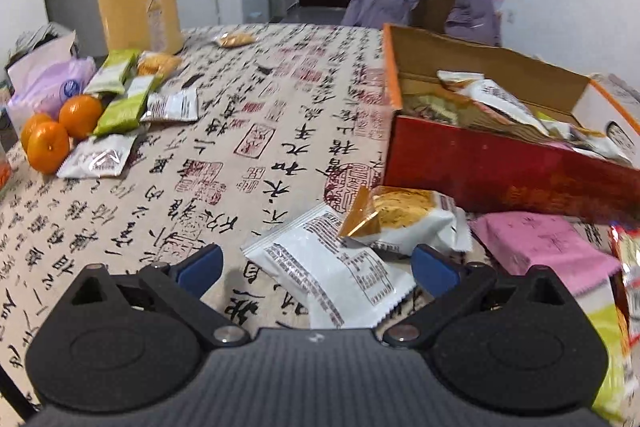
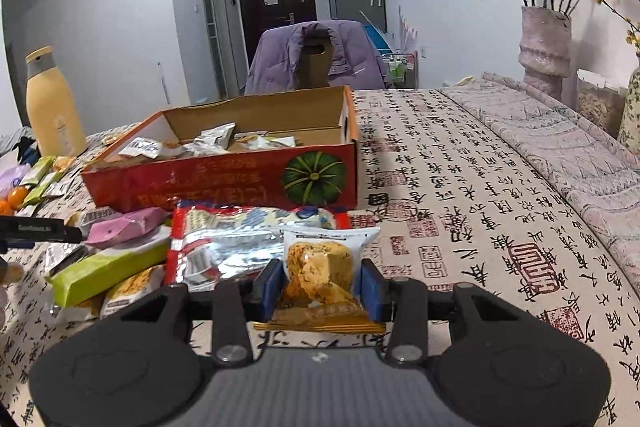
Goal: Organize snacks
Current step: 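Grasp a white candy packet with the left tool while the right tool carries its packet toward the box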
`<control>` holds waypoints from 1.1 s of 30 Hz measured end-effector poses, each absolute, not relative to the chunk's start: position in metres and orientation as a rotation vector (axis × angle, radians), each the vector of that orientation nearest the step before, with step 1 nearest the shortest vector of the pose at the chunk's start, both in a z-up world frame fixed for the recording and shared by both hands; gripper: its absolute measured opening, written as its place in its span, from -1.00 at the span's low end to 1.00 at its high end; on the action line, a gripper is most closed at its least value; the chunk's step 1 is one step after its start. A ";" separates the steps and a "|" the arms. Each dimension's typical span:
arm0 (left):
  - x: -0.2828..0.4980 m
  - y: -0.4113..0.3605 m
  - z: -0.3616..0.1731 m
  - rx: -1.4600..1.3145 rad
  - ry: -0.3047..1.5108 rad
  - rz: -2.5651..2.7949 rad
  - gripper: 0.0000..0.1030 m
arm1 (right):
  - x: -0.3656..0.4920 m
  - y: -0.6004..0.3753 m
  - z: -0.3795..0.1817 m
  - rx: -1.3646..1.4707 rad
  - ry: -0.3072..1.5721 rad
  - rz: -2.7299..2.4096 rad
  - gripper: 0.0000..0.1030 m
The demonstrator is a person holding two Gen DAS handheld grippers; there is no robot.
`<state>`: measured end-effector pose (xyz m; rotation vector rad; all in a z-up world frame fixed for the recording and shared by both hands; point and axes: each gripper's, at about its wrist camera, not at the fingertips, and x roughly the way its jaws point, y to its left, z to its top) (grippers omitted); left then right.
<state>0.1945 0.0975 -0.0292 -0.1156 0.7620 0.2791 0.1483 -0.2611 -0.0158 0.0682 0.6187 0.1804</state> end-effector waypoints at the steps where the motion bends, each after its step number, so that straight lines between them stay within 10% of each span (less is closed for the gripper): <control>1: 0.197 0.098 -0.030 -0.124 0.769 0.280 0.91 | 0.150 -0.262 -0.017 0.071 0.621 0.180 -0.21; 13: 0.177 0.096 -0.028 -0.129 0.736 0.296 -0.09 | 0.159 -0.264 -0.030 0.097 0.646 0.213 -0.21; 33: 0.123 0.083 0.017 -0.076 0.515 0.219 -0.15 | 0.156 -0.249 -0.013 0.078 0.591 0.258 -0.21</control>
